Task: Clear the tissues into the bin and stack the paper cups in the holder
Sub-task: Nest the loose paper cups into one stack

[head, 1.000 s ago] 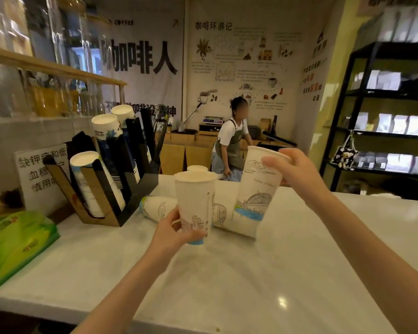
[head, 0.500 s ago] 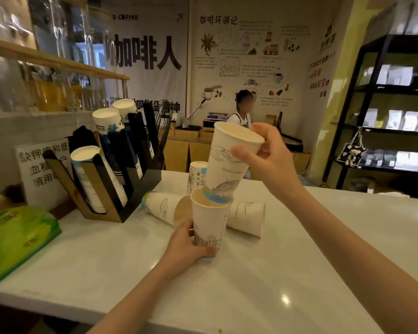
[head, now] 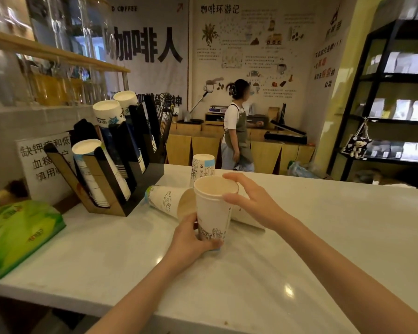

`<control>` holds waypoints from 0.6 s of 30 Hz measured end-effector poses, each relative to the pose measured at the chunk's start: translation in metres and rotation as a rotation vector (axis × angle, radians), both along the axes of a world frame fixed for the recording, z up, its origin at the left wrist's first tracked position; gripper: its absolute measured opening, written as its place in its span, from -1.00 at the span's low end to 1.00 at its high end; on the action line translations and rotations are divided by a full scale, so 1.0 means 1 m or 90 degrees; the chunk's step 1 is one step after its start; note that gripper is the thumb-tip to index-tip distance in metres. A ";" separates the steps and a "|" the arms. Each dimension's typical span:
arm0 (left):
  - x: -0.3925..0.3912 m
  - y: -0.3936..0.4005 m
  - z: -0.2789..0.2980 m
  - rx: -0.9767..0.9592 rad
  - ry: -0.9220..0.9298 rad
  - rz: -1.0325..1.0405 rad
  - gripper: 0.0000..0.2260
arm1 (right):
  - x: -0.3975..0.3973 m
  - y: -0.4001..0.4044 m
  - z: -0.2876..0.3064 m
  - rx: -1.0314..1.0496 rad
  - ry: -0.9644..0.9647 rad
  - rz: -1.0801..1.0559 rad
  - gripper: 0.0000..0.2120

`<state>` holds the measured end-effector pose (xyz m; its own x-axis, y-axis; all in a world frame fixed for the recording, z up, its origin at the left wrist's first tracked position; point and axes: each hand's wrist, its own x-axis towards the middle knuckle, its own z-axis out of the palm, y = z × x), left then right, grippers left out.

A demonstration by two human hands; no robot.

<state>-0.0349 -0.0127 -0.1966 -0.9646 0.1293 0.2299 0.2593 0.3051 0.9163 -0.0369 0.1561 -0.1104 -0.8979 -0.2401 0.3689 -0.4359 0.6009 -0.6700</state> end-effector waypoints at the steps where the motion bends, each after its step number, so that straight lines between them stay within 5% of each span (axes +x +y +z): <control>1: 0.001 0.000 0.000 -0.004 0.013 0.004 -0.29 | -0.002 0.002 0.002 -0.019 -0.021 0.010 -0.37; 5: 0.010 -0.006 0.011 -0.040 0.065 -0.003 -0.10 | -0.010 0.019 0.005 -0.097 -0.075 0.018 -0.31; 11: -0.007 -0.039 0.049 -0.221 0.249 0.108 -0.22 | -0.024 0.063 -0.022 -0.138 -0.119 -0.106 -0.24; 18: -0.050 -0.053 0.054 -0.603 0.155 0.020 -0.09 | -0.035 0.070 -0.056 -0.164 -0.241 -0.137 0.01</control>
